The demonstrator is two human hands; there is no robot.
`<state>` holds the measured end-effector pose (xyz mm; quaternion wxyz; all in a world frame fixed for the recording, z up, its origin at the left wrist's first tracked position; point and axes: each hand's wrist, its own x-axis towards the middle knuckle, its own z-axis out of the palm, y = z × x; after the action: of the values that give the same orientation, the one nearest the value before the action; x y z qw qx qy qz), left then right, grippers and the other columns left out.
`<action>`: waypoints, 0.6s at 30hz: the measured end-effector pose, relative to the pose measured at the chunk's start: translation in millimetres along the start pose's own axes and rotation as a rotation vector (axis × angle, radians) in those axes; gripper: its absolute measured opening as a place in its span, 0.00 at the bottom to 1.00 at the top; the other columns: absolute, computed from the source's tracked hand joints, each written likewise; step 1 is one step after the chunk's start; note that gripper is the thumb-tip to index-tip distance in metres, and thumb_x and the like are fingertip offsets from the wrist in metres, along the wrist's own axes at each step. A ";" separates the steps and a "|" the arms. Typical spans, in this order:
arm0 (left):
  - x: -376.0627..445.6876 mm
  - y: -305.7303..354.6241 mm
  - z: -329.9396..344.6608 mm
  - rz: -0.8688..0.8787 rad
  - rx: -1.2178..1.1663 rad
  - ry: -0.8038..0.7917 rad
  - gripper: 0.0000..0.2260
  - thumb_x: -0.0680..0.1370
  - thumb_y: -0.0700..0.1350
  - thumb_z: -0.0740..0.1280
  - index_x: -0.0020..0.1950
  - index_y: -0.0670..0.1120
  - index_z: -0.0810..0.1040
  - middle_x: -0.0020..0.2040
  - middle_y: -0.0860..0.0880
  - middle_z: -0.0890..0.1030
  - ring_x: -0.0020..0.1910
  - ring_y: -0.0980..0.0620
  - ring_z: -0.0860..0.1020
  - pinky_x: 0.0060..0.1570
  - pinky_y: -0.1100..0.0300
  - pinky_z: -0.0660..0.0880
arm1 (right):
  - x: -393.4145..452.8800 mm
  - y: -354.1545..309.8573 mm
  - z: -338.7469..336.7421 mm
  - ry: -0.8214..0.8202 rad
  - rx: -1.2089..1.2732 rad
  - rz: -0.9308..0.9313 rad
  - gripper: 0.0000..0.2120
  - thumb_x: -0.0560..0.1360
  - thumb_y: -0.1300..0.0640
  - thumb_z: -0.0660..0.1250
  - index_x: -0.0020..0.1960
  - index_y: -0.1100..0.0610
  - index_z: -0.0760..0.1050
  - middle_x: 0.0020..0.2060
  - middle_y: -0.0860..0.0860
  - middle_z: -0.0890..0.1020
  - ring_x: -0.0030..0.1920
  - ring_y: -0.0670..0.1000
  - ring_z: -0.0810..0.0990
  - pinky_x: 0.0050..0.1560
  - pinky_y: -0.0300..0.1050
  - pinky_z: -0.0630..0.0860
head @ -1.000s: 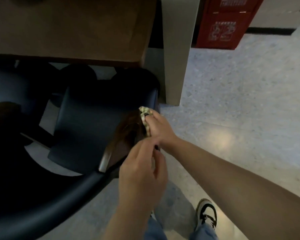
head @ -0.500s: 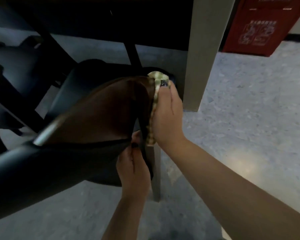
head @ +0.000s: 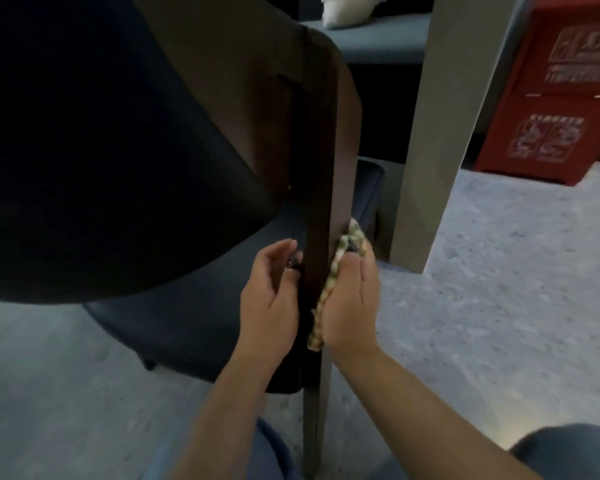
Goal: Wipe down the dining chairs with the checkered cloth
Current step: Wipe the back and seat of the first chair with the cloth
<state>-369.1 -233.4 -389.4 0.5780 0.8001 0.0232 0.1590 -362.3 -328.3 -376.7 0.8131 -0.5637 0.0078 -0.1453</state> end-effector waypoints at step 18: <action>-1.3 -23.0 -36.8 0.322 0.746 -0.158 0.17 0.79 0.46 0.59 0.66 0.48 0.77 0.68 0.53 0.77 0.71 0.55 0.69 0.69 0.59 0.62 | 51.7 -61.2 25.2 0.169 -0.096 -0.028 0.15 0.82 0.60 0.52 0.41 0.55 0.72 0.36 0.53 0.77 0.40 0.45 0.77 0.45 0.43 0.73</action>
<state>-377.3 -192.3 -400.8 0.2160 0.9578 -0.0908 0.1662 -322.2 -337.6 -303.5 0.7796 -0.5877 0.0755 -0.2030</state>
